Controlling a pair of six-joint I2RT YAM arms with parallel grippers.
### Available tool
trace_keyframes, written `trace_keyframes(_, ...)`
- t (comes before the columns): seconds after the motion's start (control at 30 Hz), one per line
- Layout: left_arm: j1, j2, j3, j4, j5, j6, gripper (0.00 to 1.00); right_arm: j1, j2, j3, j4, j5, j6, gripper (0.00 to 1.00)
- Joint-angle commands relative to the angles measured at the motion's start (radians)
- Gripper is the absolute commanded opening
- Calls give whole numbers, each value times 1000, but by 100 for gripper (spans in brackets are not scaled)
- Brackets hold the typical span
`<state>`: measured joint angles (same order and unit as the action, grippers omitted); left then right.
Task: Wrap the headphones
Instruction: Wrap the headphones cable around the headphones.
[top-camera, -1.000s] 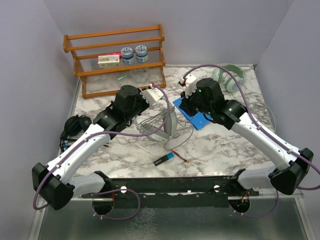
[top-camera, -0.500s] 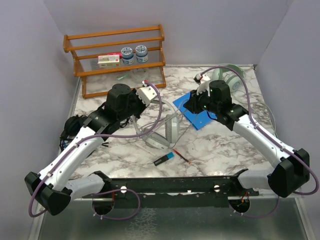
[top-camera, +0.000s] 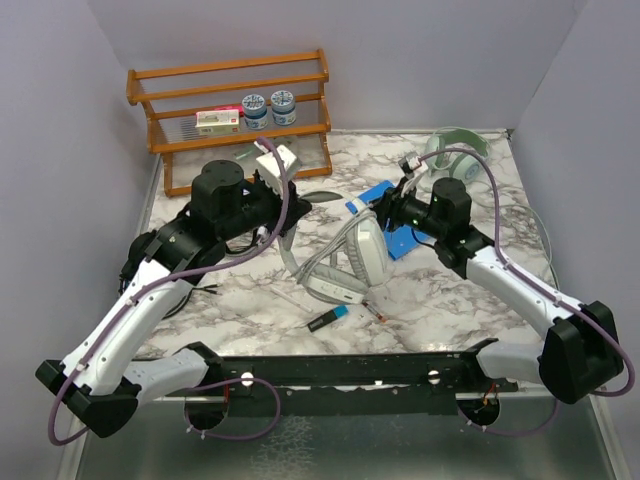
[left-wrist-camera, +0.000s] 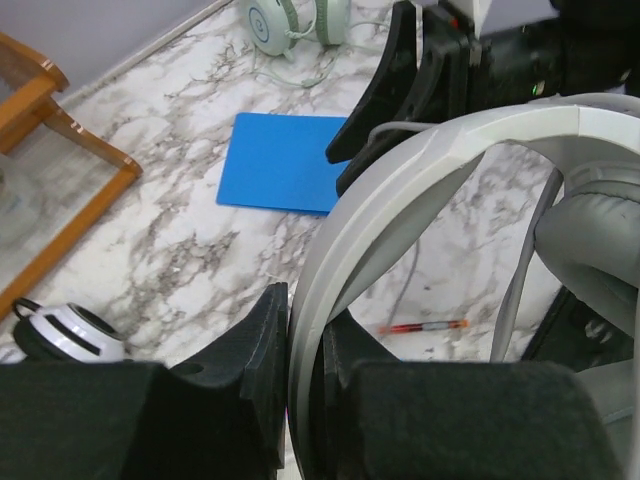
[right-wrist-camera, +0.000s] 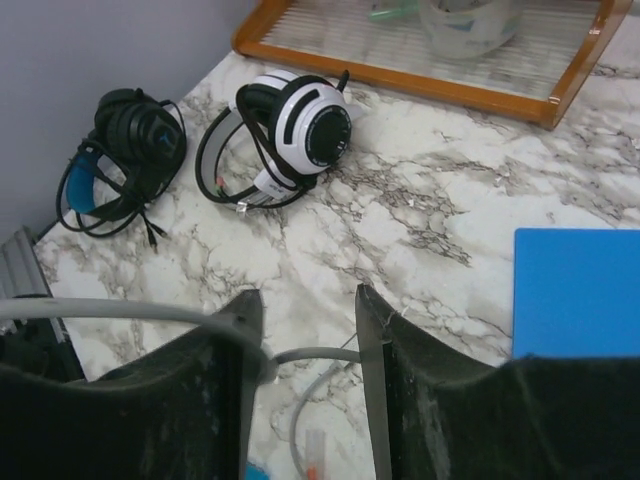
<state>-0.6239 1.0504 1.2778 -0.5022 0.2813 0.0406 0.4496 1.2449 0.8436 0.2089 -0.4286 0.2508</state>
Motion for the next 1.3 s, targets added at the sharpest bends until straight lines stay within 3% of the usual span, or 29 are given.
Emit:
trace_keyframes(0.0,-5,20,128,67,-64,-354,0,-7,3,-58,157,-115,63,52)
trace_keyframes(0.1,-5,69,215,8,-98,-473,0,-7,8,-97,227,-154,84,59)
trace_keyframes(0.27,-5,127,301,-29,-108,-604,0,-6,22,-129,297,-193,101,61)
trace_keyframes(0.63,14,198,404,-29,-236,-726,0,-7,69,-277,618,-428,244,66)
trace_keyframes(0.73,42,233,431,-29,-245,-745,0,-6,86,-334,775,-495,319,76)
trace_keyframes(0.8,61,252,446,-29,-253,-745,0,-8,87,-354,807,-513,336,77)
trace_keyframes(0.83,69,259,453,-29,-261,-745,0,-6,85,-361,796,-512,332,75)
trace_keyframes(1.0,106,286,497,-26,-266,-751,0,-7,72,-385,747,-490,301,43)
trace_keyframes(1.13,152,301,515,-15,-294,-756,0,-7,83,-390,743,-492,308,2)
trace_keyframes(1.27,234,348,534,-14,-320,-800,0,-7,61,-409,738,-519,328,0)
